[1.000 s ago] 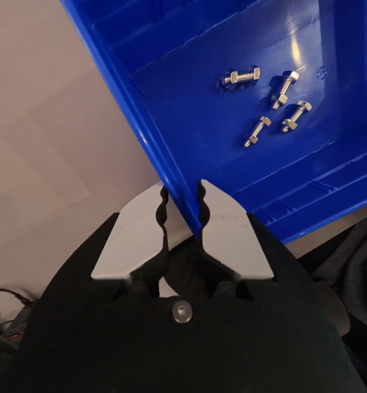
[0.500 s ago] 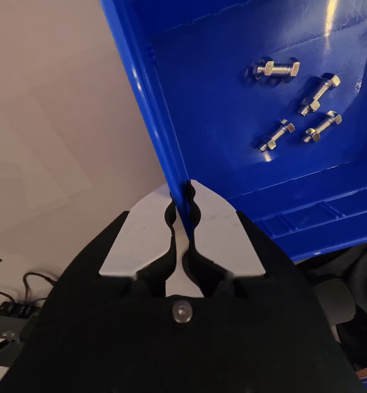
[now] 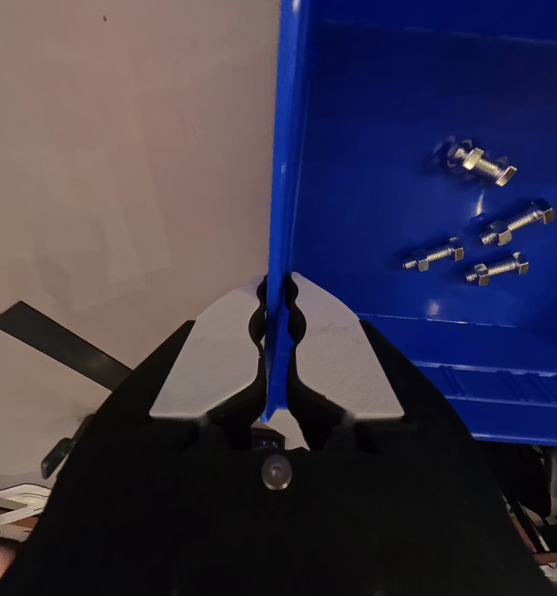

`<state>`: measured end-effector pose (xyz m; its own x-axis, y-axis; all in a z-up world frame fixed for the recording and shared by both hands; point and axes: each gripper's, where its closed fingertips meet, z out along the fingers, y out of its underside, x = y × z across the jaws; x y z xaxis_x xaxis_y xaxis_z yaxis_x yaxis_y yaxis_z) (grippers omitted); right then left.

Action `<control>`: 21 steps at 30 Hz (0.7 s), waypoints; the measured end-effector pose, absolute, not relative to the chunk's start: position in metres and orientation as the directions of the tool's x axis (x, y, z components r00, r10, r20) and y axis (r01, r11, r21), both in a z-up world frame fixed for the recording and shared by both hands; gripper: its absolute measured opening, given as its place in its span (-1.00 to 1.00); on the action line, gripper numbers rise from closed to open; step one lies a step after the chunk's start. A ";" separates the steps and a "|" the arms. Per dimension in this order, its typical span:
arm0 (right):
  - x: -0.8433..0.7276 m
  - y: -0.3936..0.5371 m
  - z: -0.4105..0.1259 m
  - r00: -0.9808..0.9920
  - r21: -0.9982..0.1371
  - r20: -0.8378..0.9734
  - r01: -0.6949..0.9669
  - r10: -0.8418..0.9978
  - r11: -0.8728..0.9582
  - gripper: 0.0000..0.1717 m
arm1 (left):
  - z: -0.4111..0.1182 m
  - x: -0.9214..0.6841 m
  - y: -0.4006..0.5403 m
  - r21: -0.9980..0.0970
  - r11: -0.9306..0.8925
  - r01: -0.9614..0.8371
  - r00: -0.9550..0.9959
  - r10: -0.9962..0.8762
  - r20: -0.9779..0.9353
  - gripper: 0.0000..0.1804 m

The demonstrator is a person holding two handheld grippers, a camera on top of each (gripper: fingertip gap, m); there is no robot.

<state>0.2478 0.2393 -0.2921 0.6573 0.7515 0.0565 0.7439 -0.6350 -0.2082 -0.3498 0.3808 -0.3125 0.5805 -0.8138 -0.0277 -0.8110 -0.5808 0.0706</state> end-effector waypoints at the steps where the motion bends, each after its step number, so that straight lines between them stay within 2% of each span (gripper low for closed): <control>1: 0.255 0.250 -0.292 0.653 -0.202 0.068 0.749 0.754 -0.631 -0.90 | -0.313 -0.349 0.386 0.075 -0.581 -0.811 0.580 -0.814 -0.029 -0.90; 11: 0.303 0.340 -0.292 0.508 -0.128 0.197 0.861 0.838 -0.492 -0.86 | -0.312 -0.350 0.454 0.150 -0.531 -0.834 0.508 -0.845 -0.166 -0.85; 21: 0.346 0.395 -0.291 0.273 -0.044 0.286 0.961 0.918 -0.272 -0.84 | -0.310 -0.332 0.520 0.210 -0.406 -0.889 0.338 -0.893 -0.296 -0.80</control>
<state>0.3460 0.3947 -0.2914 0.2733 0.9184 0.2861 0.9612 -0.2723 -0.0440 -0.3319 0.5197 -0.3103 0.3381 -0.8934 -0.2958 -0.8893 -0.4062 0.2103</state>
